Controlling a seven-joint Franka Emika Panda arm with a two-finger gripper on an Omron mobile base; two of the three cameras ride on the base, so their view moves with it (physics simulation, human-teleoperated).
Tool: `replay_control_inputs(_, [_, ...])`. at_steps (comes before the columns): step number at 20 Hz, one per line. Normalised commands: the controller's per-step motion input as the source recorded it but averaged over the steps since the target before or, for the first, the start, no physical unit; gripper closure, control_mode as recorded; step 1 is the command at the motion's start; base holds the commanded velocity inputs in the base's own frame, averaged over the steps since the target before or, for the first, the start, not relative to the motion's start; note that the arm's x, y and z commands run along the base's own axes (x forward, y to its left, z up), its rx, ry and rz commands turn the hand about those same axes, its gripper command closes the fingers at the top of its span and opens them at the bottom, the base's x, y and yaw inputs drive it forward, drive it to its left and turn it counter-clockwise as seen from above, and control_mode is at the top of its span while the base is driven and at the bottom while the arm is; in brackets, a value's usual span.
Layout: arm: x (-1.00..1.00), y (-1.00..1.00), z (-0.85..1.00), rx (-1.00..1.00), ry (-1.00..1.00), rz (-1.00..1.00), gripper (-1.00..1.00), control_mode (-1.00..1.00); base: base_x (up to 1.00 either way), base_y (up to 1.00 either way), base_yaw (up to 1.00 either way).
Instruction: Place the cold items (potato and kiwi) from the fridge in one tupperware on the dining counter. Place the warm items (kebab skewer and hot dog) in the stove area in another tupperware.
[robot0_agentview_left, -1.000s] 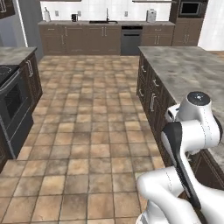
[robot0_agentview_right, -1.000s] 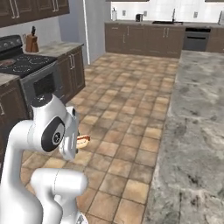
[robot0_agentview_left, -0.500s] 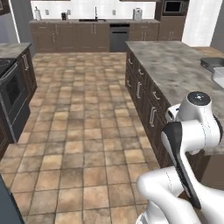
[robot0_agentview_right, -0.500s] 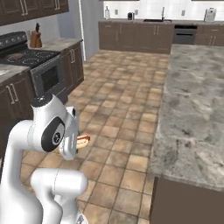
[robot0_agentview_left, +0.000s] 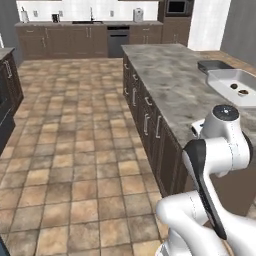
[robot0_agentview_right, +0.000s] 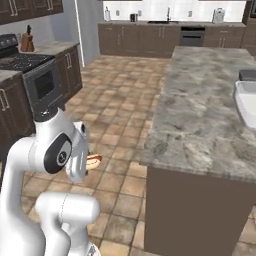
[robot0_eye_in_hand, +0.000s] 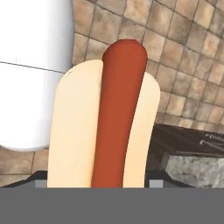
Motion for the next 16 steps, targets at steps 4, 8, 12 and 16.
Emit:
replay_control_inputs(4, [0.00,0.00,0.00,0.00,0.00,0.00,1.00,1.00,0.00,-1.00,-0.10])
replay_control_inputs(8, [0.00,0.00,0.00,0.00,0.00,0.00,1.00,1.00,0.00,-1.00,-0.05])
replay_control_inputs(12, [0.00,0.00,0.00,0.00,0.00,0.00,1.00,1.00,0.04,-1.00,-0.06])
replay_control_inputs(16, [0.00,0.00,0.00,0.00,0.00,0.00,1.00,1.00,0.16,-1.00,-0.06])
